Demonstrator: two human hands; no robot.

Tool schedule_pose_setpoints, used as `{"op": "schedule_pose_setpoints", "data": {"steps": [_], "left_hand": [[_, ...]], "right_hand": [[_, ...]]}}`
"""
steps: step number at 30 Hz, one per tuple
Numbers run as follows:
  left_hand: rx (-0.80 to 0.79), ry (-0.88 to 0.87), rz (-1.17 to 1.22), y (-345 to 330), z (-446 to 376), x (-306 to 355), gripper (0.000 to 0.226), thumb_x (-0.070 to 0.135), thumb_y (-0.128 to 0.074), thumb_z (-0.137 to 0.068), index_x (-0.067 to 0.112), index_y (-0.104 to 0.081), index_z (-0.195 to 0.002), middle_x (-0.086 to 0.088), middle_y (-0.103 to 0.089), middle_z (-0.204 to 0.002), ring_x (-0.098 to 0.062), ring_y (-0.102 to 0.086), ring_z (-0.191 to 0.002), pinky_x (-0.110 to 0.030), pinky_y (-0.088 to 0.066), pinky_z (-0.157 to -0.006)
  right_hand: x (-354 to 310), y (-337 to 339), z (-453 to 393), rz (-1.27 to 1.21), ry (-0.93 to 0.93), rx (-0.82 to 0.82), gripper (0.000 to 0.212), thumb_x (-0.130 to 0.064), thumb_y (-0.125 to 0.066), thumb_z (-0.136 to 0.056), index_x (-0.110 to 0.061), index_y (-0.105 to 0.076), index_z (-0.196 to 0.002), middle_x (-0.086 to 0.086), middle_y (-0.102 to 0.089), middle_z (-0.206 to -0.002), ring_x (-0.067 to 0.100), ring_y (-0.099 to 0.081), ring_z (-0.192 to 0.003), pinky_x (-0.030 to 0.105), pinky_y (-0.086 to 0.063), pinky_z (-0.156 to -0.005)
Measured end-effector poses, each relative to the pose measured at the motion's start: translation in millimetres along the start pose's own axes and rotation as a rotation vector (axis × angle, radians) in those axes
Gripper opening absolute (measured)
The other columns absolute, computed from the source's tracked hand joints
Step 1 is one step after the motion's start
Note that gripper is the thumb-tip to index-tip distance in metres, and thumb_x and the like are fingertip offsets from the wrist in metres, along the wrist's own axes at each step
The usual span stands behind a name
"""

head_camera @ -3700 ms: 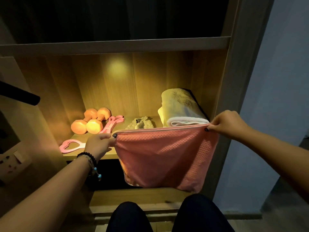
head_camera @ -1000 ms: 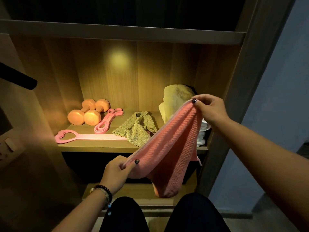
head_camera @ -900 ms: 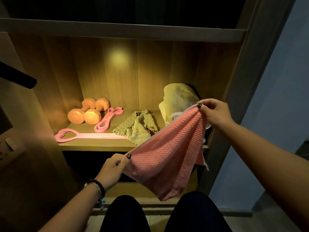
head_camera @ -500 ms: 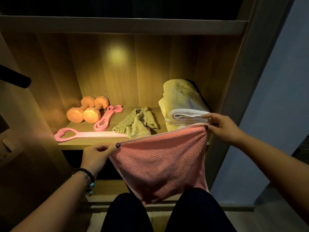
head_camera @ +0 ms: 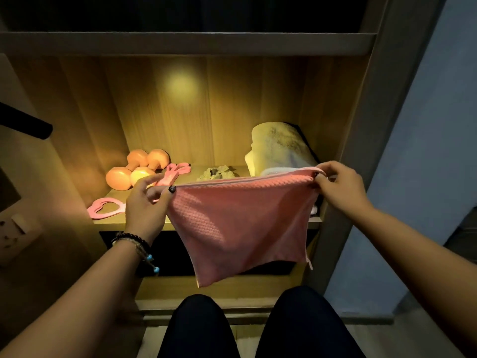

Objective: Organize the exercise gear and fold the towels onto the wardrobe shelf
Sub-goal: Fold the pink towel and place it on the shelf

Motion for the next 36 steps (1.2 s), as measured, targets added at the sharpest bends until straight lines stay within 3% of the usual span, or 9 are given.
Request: {"op": "schedule_pose_setpoints", "data": {"steps": [6,13,18,21,23,27,29,33,36], "left_hand": [[-0.097,-0.080,-0.209,24.6,37.7,-7.4,0.021,0.017,-0.067,-0.086,0.022,-0.069,-0.106,0.014,-0.063,-0.093,-0.002,-0.055,-0.089,-0.017,-0.044,-0.071],[-0.158,-0.051,-0.188,44.4,83.9,-13.5,0.010,0.022,-0.048,-0.098,0.021,-0.055,-0.092,0.002,-0.059,-0.093,-0.014,-0.056,-0.085,-0.036,-0.048,-0.073],[-0.228,-0.014,-0.117,55.7,115.1,1.2,0.010,0.027,-0.049,-0.097,0.019,-0.054,-0.093,-0.006,-0.061,-0.090,-0.024,-0.057,-0.083,-0.039,-0.046,-0.070],[-0.324,-0.037,-0.068,62.0,135.4,15.6,0.009,0.024,-0.050,-0.096,0.017,-0.056,-0.093,-0.010,-0.060,-0.096,-0.024,-0.057,-0.084,-0.037,-0.046,-0.065],[-0.486,-0.033,-0.102,58.5,155.4,18.5,0.013,0.026,-0.052,-0.092,0.015,-0.057,-0.094,-0.010,-0.060,-0.096,-0.020,-0.060,-0.080,-0.027,-0.049,-0.058],[-0.768,0.026,-0.104,58.0,191.8,13.3,0.057,0.059,-0.066,-0.070,0.009,-0.059,-0.095,-0.005,-0.067,-0.091,-0.010,-0.066,-0.076,-0.019,-0.052,-0.058],[-0.807,0.021,-0.090,61.1,198.7,14.8,0.049,0.057,-0.066,-0.073,0.012,-0.062,-0.093,-0.005,-0.066,-0.093,-0.009,-0.066,-0.078,-0.021,-0.052,-0.060],[-0.798,0.019,-0.131,53.5,200.9,17.5,0.076,0.079,-0.071,-0.046,0.016,-0.065,-0.089,0.003,-0.069,-0.091,-0.008,-0.066,-0.081,-0.020,-0.051,-0.061],[-0.840,0.053,-0.171,39.7,201.9,11.5,0.067,0.078,-0.072,-0.042,0.027,-0.072,-0.085,0.004,-0.071,-0.095,-0.008,-0.068,-0.086,-0.020,-0.053,-0.066]], "right_hand": [[15.9,8.2,32.6,-0.168,-0.023,-0.063,0.007,-0.011,-0.064,-0.088,-0.015,-0.070,-0.090,0.005,-0.069,-0.085,0.021,-0.070,-0.076,0.046,-0.059,-0.074],[17.7,15.8,104.2,-0.327,-0.010,-0.219,0.005,-0.005,-0.066,-0.086,-0.006,-0.069,-0.083,0.007,-0.072,-0.077,0.015,-0.070,-0.071,0.017,-0.056,-0.065],[2.0,38.2,134.0,-0.405,-0.016,-0.380,0.039,-0.044,-0.075,-0.071,-0.006,-0.069,-0.080,0.004,-0.068,-0.069,0.004,-0.061,-0.061,0.013,-0.048,-0.055],[-12.4,60.9,146.8,-0.384,0.025,-0.451,0.016,-0.011,-0.064,-0.086,-0.002,-0.064,-0.073,0.003,-0.060,-0.065,0.003,-0.052,-0.058,0.020,-0.042,-0.060],[-13.2,67.5,161.2,-0.333,0.007,-0.609,0.017,0.000,-0.059,-0.085,-0.001,-0.061,-0.068,0.008,-0.060,-0.066,0.008,-0.055,-0.063,0.023,-0.044,-0.066],[2.8,67.3,215.3,-0.188,-0.108,-1.055,0.015,-0.015,-0.067,-0.076,-0.001,-0.060,-0.073,0.007,-0.064,-0.075,0.014,-0.061,-0.074,0.024,-0.049,-0.072],[7.4,66.7,235.5,-0.179,-0.147,-1.151,0.019,-0.022,-0.076,-0.071,-0.008,-0.062,-0.070,0.006,-0.064,-0.076,0.012,-0.060,-0.075,0.023,-0.049,-0.070],[13.5,51.6,261.9,-0.131,-0.185,-1.281,0.023,-0.033,-0.070,-0.069,-0.012,-0.064,-0.077,0.010,-0.064,-0.088,0.019,-0.060,-0.087,0.028,-0.051,-0.082],[17.3,36.6,269.4,-0.075,-0.190,-1.344,0.025,-0.031,-0.073,-0.072,-0.010,-0.066,-0.086,0.013,-0.066,-0.093,0.021,-0.062,-0.091,0.031,-0.051,-0.087]]}}
Point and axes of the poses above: each hand's wrist, its own z-axis away from the middle knuckle, its own y-axis out of the back of the hand, x = y × z, the point moved 10 cm from there along -z, towards the middle knuckle
